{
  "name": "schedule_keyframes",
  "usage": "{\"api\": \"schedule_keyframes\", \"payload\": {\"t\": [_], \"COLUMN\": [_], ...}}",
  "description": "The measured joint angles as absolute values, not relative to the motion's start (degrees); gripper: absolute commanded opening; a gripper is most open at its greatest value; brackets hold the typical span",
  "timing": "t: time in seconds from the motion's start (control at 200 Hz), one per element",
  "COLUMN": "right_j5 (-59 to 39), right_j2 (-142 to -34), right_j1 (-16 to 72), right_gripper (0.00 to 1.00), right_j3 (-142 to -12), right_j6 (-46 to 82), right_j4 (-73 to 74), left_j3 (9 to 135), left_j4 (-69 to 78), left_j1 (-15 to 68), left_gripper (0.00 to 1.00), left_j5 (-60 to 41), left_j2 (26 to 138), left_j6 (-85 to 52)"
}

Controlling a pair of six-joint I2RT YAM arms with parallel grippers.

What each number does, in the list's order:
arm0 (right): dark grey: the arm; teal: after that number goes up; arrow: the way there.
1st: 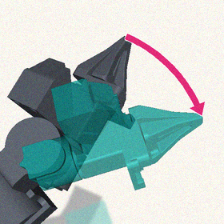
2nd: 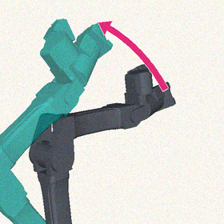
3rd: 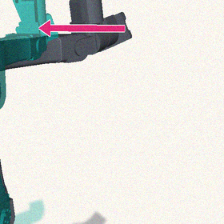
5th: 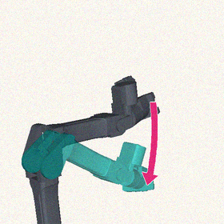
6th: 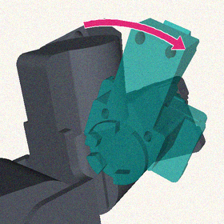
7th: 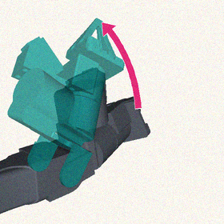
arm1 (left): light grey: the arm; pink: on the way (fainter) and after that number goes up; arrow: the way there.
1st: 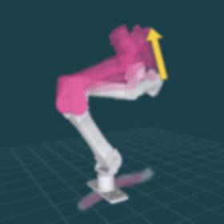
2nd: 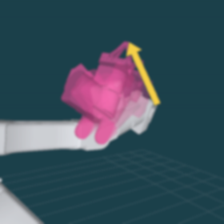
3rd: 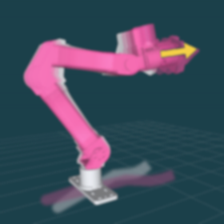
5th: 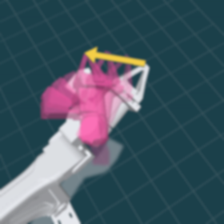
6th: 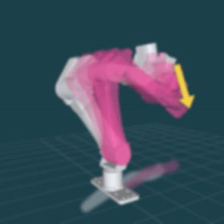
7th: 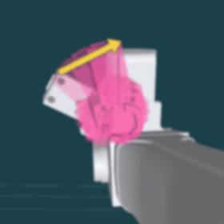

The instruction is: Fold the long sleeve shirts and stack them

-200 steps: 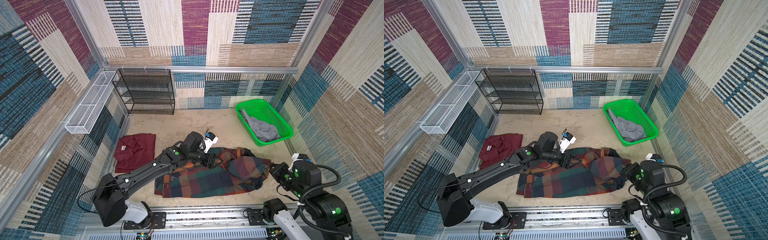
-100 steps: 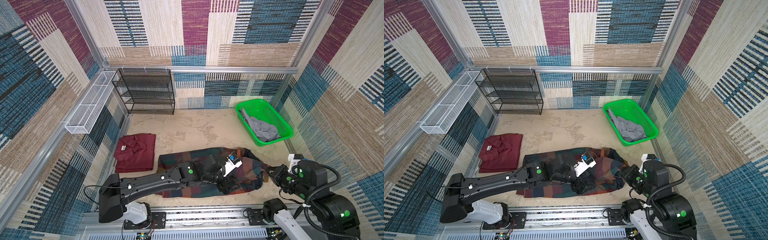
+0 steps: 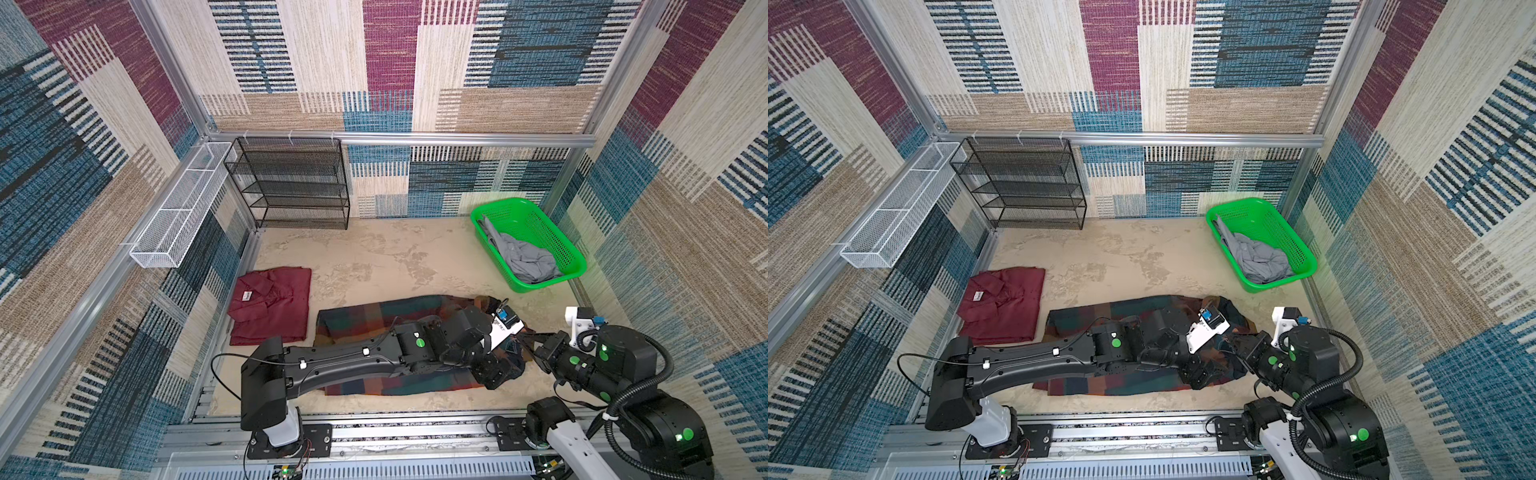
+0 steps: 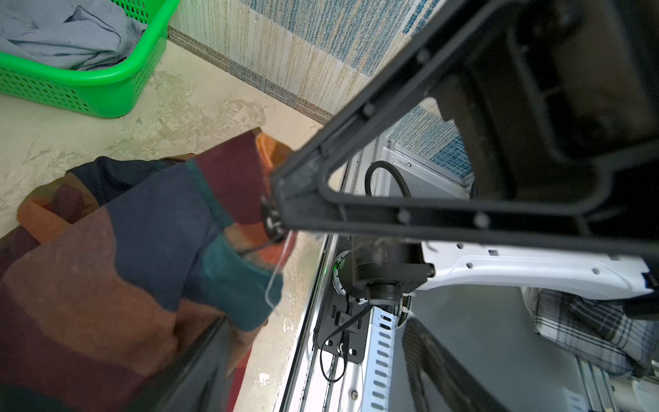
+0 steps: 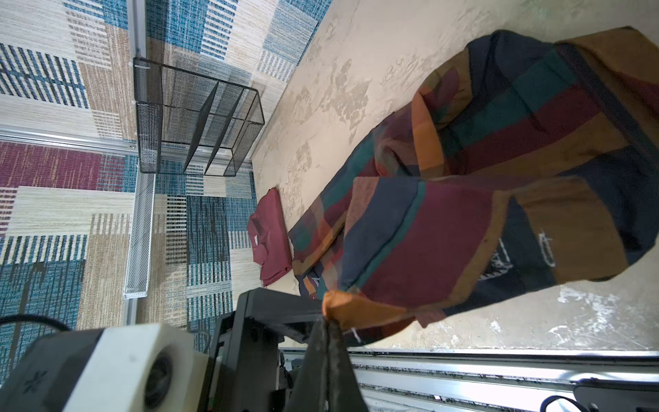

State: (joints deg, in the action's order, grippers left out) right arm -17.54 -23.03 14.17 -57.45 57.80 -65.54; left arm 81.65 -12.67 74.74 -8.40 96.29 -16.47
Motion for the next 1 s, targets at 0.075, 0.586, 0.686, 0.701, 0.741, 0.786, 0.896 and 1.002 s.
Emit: {"api": "schedule_keyframes", "payload": {"t": [0.075,0.586,0.686,0.701,0.741,0.786,0.896,1.002], "right_j5": [-17.98,-18.9,-19.03,-19.11,-19.31,-19.49,-19.53,-19.07], "right_j2": [-22.96,-21.58,-21.37,-21.34,-21.28,-21.26,-21.23,-21.87], "right_j1": [14.17,14.17,14.17,14.15,14.13,14.13,14.13,14.15], "right_gripper": [0.0,0.0,0.0,0.0,0.0,0.0,0.0,0.27], "right_j3": [-57.71,-59.0,-58.96,-58.92,-58.78,-58.7,-59.0,-60.82], "right_j6": [57.8,59.07,59.31,59.31,59.4,59.53,59.77,59.7], "right_j4": [-65.45,-64.45,-64.14,-64.07,-63.92,-63.77,-63.66,-63.75], "left_j3": [82.26,86.76,86.78,86.85,87.13,87.7,88.51,87.13], "left_j4": [-12.75,-14.94,-14.92,-14.94,-15.07,-15.16,-15.2,-14.5], "left_j1": [74.72,74.59,74.48,74.48,74.48,74.48,74.5,74.52], "left_gripper": [0.78,0.44,0.27,0.25,0.19,0.06,0.0,0.0], "left_j5": [-7.25,1.65,2.72,2.72,2.83,2.81,2.66,1.83], "left_j2": [96.84,99.7,99.61,99.63,99.79,100.07,100.25,99.15], "left_j6": [-16.58,-16.88,-16.93,-16.93,-16.93,-16.91,-16.78,-16.78]}}
